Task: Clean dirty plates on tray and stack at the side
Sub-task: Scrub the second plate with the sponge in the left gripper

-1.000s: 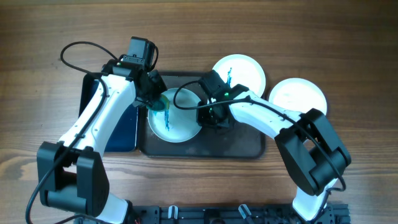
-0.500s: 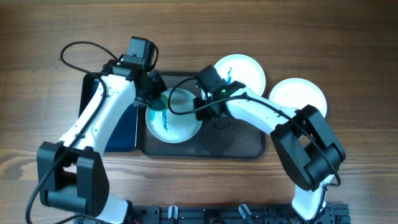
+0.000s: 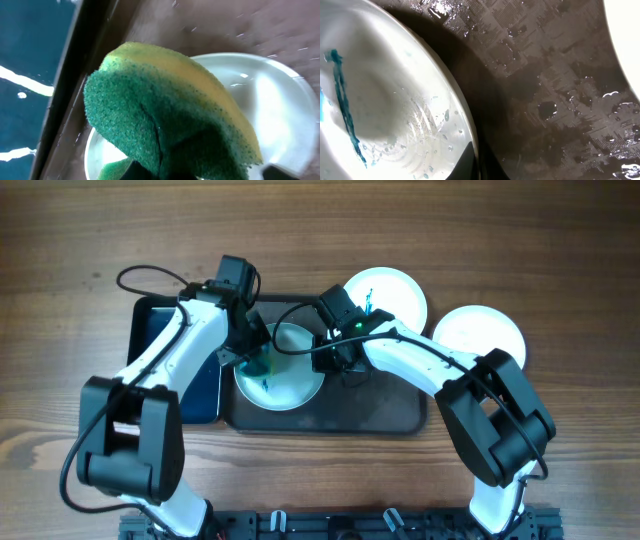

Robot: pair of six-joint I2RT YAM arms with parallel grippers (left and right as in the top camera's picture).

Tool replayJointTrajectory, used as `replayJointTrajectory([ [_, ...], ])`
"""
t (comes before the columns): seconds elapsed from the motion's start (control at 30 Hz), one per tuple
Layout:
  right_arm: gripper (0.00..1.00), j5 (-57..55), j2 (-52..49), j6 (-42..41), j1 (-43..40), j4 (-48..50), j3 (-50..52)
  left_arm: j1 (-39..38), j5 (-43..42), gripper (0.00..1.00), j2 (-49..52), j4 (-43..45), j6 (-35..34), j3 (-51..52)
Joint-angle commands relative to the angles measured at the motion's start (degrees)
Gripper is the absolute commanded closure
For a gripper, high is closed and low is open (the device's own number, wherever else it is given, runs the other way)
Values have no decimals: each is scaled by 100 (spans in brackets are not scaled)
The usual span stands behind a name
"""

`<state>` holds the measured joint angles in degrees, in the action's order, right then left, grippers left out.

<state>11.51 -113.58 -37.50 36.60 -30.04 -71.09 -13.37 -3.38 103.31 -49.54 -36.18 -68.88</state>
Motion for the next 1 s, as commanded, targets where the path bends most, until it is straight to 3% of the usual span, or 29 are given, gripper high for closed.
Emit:
replayJointTrajectory([
  [0.0, 96, -304, -208, -168, 7, -74, -31, -216, -114, 96, 190, 212, -74, 245],
  [0.27, 96, -306, -210, -166, 7, -74, -31, -820, -122, 96, 260, 1113, 22, 846],
  [0.37, 96, -306, -210, -166, 7, -59, -31, -866, -603, 96, 260, 1622, 1252, 846],
  [0.47, 96, -304, -210, -166, 7, -63, -31, -798, -450, 96, 260, 1781, 1322, 846],
  [0.53, 96, -306, -210, -164, 7, -70, -26, -682, -31, 96, 260, 1742, 951, 846],
  [0.63, 96, -306, -212, -153, 7, -68, -24, -511, 1005, 96, 258, 1270, -192, 846],
  [0.7, 96, -306, -216, -160, 7, -59, -22, -374, 1209, 96, 258, 898, -664, 846],
  [0.8, 96, -304, -227, -166, 7, -20, -22, -317, 529, 96, 258, 680, -446, 846],
  [0.97, 96, -302, -227, -162, 7, -17, -20, -439, -1414, 96, 258, 1069, 1086, 846],
])
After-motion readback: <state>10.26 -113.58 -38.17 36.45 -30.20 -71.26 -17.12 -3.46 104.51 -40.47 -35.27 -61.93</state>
